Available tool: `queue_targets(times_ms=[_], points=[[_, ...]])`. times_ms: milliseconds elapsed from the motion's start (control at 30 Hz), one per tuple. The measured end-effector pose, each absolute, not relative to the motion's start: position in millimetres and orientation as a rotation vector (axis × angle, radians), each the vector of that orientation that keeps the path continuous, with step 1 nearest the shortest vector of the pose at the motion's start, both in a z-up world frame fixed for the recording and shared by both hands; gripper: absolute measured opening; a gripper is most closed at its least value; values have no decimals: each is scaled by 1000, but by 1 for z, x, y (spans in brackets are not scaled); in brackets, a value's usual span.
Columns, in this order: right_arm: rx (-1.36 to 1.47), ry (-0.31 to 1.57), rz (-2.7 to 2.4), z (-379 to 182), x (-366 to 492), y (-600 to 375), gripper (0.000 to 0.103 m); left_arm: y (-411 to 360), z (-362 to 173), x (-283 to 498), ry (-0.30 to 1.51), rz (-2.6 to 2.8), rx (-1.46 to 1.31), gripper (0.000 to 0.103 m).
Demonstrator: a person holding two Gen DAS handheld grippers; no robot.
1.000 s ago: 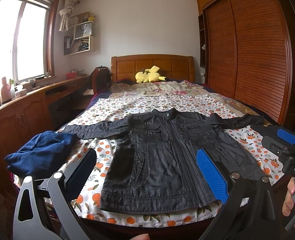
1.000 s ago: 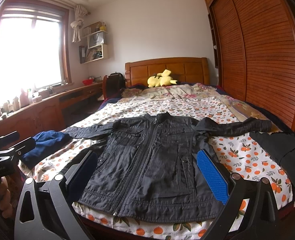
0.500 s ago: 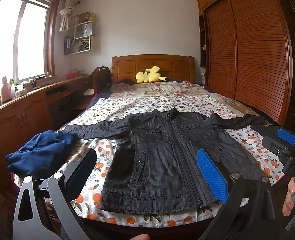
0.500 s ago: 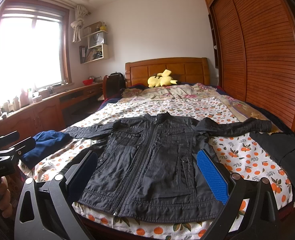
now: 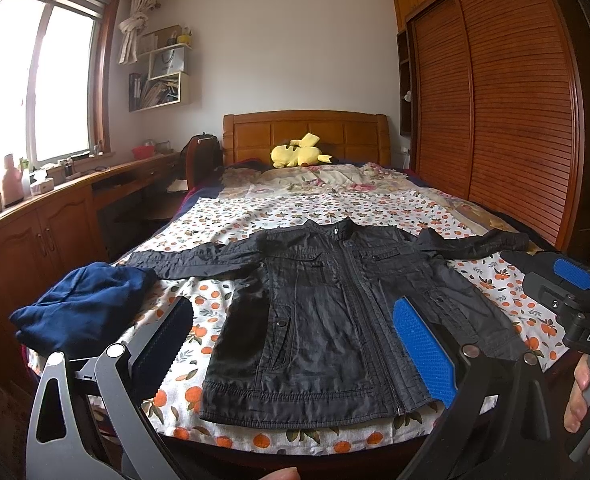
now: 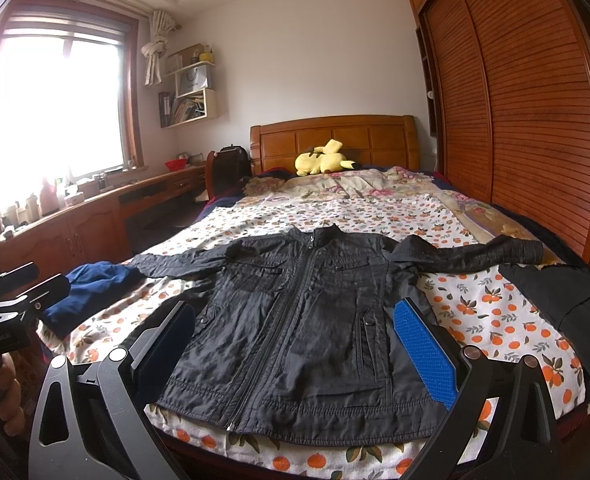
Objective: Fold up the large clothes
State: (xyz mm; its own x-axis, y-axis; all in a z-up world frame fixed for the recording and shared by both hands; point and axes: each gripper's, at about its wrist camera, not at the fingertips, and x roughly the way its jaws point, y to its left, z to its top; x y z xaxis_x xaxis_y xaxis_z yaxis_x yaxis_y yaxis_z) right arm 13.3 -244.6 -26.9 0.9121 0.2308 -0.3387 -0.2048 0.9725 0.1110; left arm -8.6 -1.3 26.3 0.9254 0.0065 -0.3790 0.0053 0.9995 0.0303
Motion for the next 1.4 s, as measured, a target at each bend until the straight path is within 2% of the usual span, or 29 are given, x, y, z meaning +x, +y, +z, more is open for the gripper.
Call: queue_targets(times_ms=[433,933,1400], points=[[71,376,226,-38,18,-243,96,4,23,1,416,10,26,101],[24,393,277,-54,56,-215,96,33,-26,40,494,56,16,101],[5,418,391,-75,128,-186,96,63,-60,90,573,107,24,101]])
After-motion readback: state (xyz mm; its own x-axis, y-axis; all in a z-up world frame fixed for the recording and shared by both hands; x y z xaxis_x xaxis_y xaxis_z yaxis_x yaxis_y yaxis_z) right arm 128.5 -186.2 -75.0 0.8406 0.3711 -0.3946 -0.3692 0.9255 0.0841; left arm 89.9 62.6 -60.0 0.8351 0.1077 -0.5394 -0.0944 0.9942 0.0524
